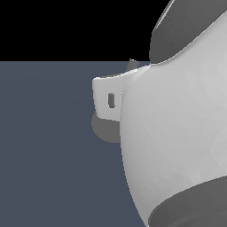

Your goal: Turn on the faucet by rotating a designated handle.

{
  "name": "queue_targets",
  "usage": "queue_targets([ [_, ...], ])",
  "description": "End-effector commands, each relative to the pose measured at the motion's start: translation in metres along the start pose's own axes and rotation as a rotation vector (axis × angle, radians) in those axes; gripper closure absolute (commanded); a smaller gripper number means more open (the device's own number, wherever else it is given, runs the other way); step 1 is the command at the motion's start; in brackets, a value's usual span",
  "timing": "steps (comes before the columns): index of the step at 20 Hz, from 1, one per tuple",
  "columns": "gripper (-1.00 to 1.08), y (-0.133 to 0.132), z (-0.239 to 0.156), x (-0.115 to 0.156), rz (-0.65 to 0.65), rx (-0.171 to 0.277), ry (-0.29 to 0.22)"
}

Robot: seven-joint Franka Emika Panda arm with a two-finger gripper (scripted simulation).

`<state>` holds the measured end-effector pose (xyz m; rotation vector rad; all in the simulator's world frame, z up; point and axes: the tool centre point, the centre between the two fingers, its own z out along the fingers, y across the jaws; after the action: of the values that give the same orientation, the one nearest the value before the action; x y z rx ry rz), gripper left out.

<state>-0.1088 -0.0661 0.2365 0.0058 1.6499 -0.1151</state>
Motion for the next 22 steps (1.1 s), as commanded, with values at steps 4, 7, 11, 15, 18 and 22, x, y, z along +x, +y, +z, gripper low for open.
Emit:
queue_targets([
  [4,1.08,0.020,0.006,-0.015,0.028,0.005,-0.015],
  [7,1.08,0.029,0.007,-0.021,0.032,0.005,-0.024],
  [11,1.08,0.041,0.009,-0.029,0.039,0.005,-0.036],
  [15,1.08,0.053,0.011,-0.037,0.045,0.004,-0.048],
  [18,1.08,0.062,0.013,-0.043,0.050,0.004,-0.057],
  [22,1.08,0.074,0.014,-0.052,0.057,0.004,-0.069],
])
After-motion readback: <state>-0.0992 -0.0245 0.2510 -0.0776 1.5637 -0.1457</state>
